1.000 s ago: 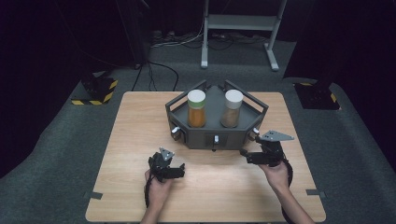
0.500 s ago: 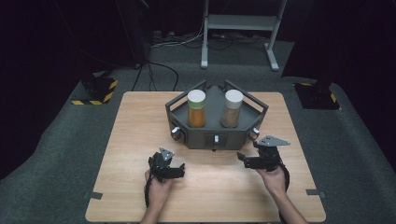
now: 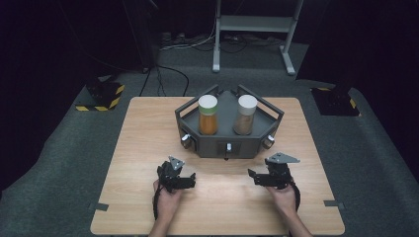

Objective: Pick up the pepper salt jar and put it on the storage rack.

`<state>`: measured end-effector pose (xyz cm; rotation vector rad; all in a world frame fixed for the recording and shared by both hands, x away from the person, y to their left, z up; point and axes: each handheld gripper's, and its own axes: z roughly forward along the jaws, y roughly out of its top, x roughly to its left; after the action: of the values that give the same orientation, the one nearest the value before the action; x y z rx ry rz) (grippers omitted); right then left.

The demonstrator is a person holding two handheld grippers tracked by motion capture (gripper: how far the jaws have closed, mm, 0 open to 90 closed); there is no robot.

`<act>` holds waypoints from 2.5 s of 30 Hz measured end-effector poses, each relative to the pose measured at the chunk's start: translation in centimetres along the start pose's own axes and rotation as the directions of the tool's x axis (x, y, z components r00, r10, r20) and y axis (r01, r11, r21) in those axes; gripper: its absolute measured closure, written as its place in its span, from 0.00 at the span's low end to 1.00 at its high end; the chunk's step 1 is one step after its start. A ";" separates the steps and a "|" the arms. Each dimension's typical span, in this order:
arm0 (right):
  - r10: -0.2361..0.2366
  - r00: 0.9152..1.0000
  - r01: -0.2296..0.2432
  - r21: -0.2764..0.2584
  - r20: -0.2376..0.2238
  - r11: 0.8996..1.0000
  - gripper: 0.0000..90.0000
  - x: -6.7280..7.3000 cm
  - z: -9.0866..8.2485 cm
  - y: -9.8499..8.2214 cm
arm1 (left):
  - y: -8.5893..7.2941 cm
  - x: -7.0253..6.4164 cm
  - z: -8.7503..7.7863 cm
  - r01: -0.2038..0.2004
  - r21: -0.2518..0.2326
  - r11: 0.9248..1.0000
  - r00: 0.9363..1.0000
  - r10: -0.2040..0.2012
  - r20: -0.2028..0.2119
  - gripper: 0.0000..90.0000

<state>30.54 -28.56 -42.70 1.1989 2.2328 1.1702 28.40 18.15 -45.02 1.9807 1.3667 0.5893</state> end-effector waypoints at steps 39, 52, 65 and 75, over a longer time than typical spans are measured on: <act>-0.076 0.996 0.071 0.100 0.053 0.992 0.15 2.2 2.8 -0.5 | -0.1 0.0 0.0 0.003 -0.001 1.000 1.000 -0.003 0.001 0.08; -0.075 0.996 0.070 0.100 0.053 0.993 0.15 2.2 2.8 -0.5 | 0.0 0.0 0.0 0.002 0.000 1.000 1.000 -0.002 0.001 0.08; -0.075 0.996 0.069 0.101 0.053 0.993 0.14 2.2 2.8 -0.5 | 0.3 0.4 0.1 -0.006 0.010 1.000 1.000 0.006 0.022 0.06; -0.042 0.999 0.039 0.096 0.028 0.995 0.13 1.6 2.7 -0.5 | -2.2 5.3 -0.1 0.271 -0.110 0.956 0.910 -0.218 0.352 0.04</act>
<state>31.02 -26.01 -44.58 1.1935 2.3024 1.0342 28.76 23.72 -46.55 1.6581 1.2847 0.2188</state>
